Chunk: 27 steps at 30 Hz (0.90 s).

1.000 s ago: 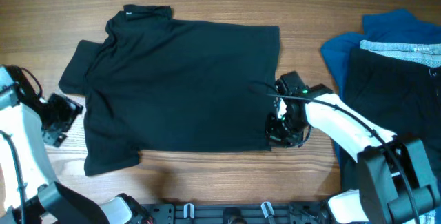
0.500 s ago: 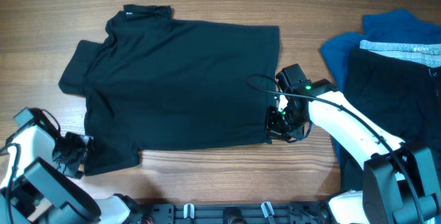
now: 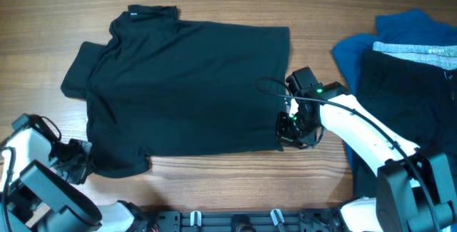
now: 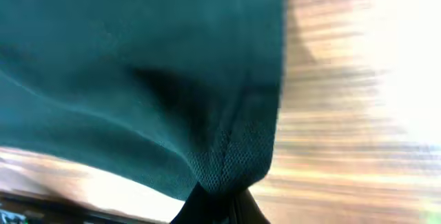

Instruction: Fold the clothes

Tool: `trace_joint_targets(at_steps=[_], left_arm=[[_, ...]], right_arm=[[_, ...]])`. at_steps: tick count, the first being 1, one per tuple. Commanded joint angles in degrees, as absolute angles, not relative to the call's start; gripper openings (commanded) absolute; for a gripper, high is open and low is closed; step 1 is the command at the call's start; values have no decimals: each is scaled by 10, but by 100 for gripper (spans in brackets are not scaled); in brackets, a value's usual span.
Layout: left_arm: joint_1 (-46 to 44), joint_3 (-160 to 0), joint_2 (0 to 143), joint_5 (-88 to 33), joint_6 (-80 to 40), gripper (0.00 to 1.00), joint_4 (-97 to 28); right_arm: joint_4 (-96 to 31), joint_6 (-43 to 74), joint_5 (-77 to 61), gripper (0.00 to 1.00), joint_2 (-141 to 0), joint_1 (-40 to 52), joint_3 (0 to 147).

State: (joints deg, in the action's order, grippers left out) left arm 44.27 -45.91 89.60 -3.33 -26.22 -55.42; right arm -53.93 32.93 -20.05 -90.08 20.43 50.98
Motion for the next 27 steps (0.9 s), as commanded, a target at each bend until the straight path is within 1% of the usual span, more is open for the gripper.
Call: trace_joint_targets(at_steps=[1, 4, 6, 9, 12, 15, 20, 23, 27], left_arm=[[446, -512, 828, -56, -231, 4, -602], [446, -530, 743, -55, -231, 4, -625], [446, -530, 680, -55, -231, 4, -625], [446, -530, 642, -58, -232, 4, -612], [441, -529, 647, -94, -231, 4, -577], [419, -529, 660, -96, -229, 4, -528], [328, -529, 702, -96, -229, 4, -440], [291, -529, 730, -91, -230, 4, -387], [281, -529, 768, -92, -230, 4, -339]], right_arm=[[-595, 362, -184, 4, -841, 202, 518], [-625, 381, -195, 4, -754, 202, 518], [-607, 396, -194, 4, -695, 202, 518], [-560, 424, -190, 4, -681, 202, 517], [-511, 437, -190, 4, -720, 202, 517], [-482, 437, -190, 4, -759, 202, 517], [-441, 441, -176, 4, -820, 173, 517], [-402, 426, -176, 4, -830, 142, 517], [-351, 420, -175, 4, -831, 123, 517]])
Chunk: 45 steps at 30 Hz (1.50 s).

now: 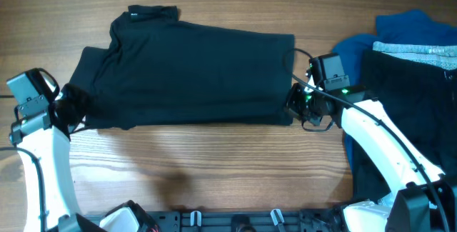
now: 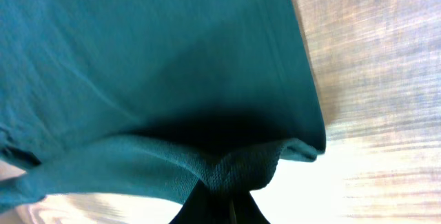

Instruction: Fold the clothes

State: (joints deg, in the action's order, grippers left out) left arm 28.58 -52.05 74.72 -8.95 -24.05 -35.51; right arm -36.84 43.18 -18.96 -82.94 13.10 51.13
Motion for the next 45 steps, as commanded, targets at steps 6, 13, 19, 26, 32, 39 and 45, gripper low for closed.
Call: trace_joint_targets(at_steps=[6, 13, 19, 26, 32, 39, 45], left_arm=[[242, -529, 825, -120, -232, 4, -264], [225, -529, 836, -90, -232, 4, -206], [212, -529, 836, -91, -236, 4, -177], [201, -529, 847, -79, -245, 4, -152], [201, -529, 870, -78, -244, 54, -143], [201, -529, 870, -118, -228, 61, -219], [161, -522, 871, -180, -168, 48, -283]], right_arm=[[-312, 437, -163, 4, -850, 123, 517], [-264, 437, -163, 4, -883, 123, 517], [-260, 451, -160, 6, -887, 123, 517], [-266, 456, -160, 7, -887, 123, 517], [-274, 449, -131, 67, -887, 123, 517], [-307, 350, -154, 52, -887, 121, 517], [-305, 338, -163, 47, -888, 121, 510]])
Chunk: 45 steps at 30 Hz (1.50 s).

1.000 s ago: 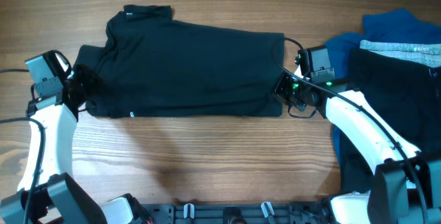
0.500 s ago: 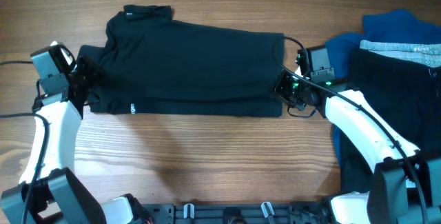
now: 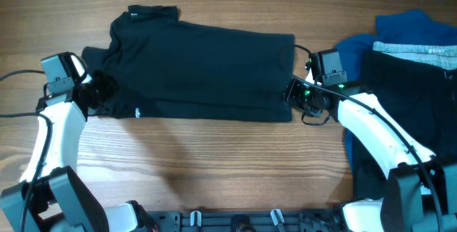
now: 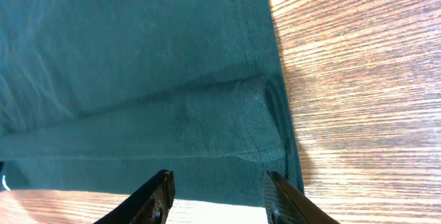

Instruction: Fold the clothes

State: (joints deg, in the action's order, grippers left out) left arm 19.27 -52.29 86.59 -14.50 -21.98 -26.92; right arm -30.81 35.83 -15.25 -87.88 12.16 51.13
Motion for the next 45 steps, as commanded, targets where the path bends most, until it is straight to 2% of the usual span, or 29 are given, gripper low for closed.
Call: trace_joint_targets(at_steps=[1, 3, 7, 9, 14, 15, 17, 18, 24, 38, 41, 45], left_arm=[[147, -518, 872, -165, -164, 49, -283], [116, -516, 881, -104, -164, 49, -282], [87, -516, 929, -78, -149, 51, -275], [86, -516, 962, -61, -149, 48, -271], [86, -516, 989, -70, -150, 32, -250], [86, -517, 989, -70, -150, 21, -251], [86, -517, 985, -70, -150, 6, -253], [86, -518, 980, -70, -150, 4, -254], [86, -544, 932, -72, -154, 4, -248], [84, -544, 952, -104, -204, 10, -110], [84, -544, 951, -105, -199, 18, -166], [84, -543, 946, -87, -197, 16, -296]], right_arm=[[-305, 338, -163, 47, -888, 121, 510], [-305, 338, -163, 47, -888, 121, 510], [-307, 347, -163, 47, -888, 121, 510], [-307, 347, -163, 47, -888, 121, 510], [-307, 346, -161, 47, -888, 121, 510], [-307, 346, -160, 48, -888, 121, 510], [-307, 346, -158, 48, -888, 121, 510], [-307, 346, -155, 48, -888, 121, 510], [-307, 346, -147, 48, -888, 121, 510], [-307, 347, -147, 48, -888, 121, 510], [-312, 346, -148, 48, -888, 121, 509], [-322, 346, -147, 48, -888, 121, 509]])
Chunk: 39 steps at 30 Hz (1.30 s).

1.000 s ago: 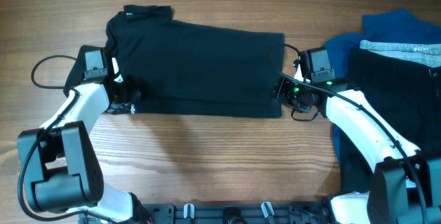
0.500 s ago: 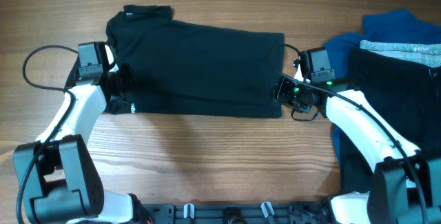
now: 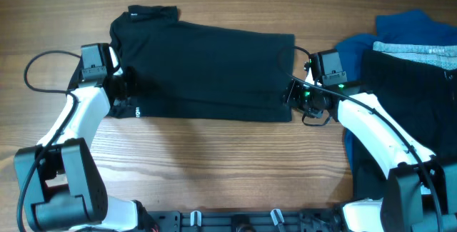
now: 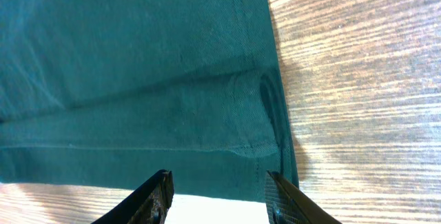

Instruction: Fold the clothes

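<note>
A dark shirt point(image 3: 203, 64) lies on the wooden table point(image 3: 214, 168), folded lengthwise, collar point(image 3: 151, 11) at the far left. In the right wrist view it looks teal point(image 4: 138, 79), with the doubled hem along its right edge. My right gripper point(image 3: 295, 96) is open at the shirt's right edge, and both fingers point(image 4: 162, 193) hang just off the near edge of the fold with nothing between them. My left gripper point(image 3: 120, 88) rests on the shirt's left edge, where no sleeve sticks out. Black against dark cloth, its jaws cannot be made out.
A pile of clothes sits at the right: a blue garment point(image 3: 400, 28) and a dark one with a grey waistband point(image 3: 414, 48) under my right arm. The left arm's cable point(image 3: 43, 61) loops over the table on the left.
My left gripper has moved right, from the sleeve sticking out on the left to the shirt's left edge. The sleeve no longer sticks out. The right gripper stays open in the same place.
The shirt lay flat with both grippers at its near hem corners, the right shut on the hem. Then the near half lay folded over the far half. Then my right gripper was open beside the fold and the left was at the sleeve, which is now folded in.
</note>
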Tool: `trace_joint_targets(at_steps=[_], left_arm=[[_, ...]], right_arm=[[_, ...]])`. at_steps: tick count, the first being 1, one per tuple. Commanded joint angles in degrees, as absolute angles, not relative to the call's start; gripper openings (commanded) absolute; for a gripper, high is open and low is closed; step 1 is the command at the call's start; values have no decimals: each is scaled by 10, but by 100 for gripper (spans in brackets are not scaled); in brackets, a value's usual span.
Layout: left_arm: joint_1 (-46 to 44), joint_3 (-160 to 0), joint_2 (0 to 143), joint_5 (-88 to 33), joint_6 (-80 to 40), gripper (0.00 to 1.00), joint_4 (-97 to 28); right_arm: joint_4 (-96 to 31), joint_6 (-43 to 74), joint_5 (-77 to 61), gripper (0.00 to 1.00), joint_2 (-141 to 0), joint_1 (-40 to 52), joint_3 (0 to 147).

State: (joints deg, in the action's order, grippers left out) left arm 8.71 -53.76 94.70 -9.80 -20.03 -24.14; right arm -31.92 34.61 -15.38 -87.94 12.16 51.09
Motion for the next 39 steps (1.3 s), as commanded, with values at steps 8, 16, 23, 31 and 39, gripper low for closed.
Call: trace_joint_targets(at_steps=[8, 16, 23, 31, 39], left_arm=[[84, -537, 970, -54, -197, 33, -301], [84, -533, 987, -62, -197, 22, -256], [85, -548, 976, -81, -197, 4, -243], [85, -574, 966, -83, -200, 4, -187], [85, -574, 981, -83, -197, 58, -179]], right_arm=[[-326, 346, -135, 48, -888, 121, 509], [-325, 346, -134, 48, -888, 121, 509], [-324, 346, -133, 48, -888, 121, 509], [-322, 347, -133, 48, -888, 121, 509], [-313, 347, -103, 55, -888, 121, 509]])
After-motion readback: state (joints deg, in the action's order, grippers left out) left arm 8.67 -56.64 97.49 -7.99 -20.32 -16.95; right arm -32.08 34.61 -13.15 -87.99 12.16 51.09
